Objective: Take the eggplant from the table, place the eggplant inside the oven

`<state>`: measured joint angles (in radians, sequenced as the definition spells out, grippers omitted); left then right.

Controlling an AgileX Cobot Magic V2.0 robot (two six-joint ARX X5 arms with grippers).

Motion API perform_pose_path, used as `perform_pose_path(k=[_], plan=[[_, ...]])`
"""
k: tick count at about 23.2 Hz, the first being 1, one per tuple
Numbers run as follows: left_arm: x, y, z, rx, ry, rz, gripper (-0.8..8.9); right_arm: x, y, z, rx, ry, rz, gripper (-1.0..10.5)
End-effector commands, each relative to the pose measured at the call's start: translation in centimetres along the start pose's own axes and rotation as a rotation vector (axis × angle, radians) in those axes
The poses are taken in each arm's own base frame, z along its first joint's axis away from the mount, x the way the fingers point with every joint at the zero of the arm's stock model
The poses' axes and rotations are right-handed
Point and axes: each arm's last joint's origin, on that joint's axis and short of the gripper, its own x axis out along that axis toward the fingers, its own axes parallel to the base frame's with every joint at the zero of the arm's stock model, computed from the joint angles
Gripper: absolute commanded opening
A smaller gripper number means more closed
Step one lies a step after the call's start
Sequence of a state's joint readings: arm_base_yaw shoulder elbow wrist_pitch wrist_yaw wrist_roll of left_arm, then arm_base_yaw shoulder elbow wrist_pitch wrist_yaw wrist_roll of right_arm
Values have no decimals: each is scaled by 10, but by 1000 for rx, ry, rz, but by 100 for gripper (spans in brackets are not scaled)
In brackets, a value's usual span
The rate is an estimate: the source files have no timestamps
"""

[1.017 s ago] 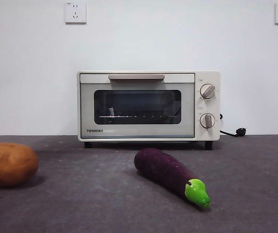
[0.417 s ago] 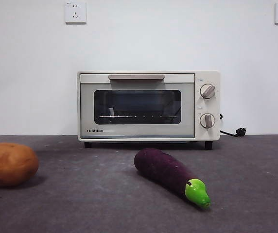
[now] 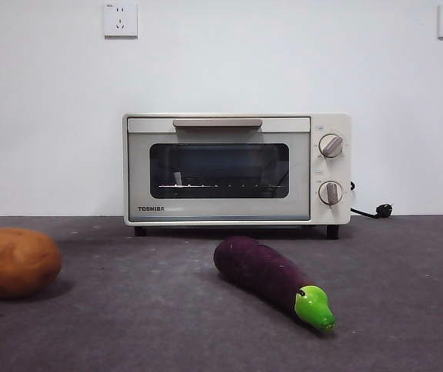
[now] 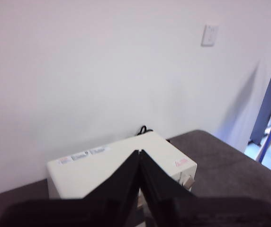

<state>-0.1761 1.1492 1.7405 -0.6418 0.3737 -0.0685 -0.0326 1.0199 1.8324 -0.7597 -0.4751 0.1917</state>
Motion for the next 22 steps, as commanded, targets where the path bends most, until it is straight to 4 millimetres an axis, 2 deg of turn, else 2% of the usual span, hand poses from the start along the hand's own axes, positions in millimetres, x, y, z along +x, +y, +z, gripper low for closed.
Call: perform_pose_path(k=[1,6,12,22], plan=[[15,3,-4,16,27,-14,-6,1,0,1,9,-4,11,571],[53,13,-18,-10,108,-31,-5,1,0,0,19,14,27,568],[107,24,-40,-29,173,-58,-6,1,0,-3,34,43,28,567],[191,35,-96,-13,310,-109,-6,0,1,-11,75,122,75,567]])
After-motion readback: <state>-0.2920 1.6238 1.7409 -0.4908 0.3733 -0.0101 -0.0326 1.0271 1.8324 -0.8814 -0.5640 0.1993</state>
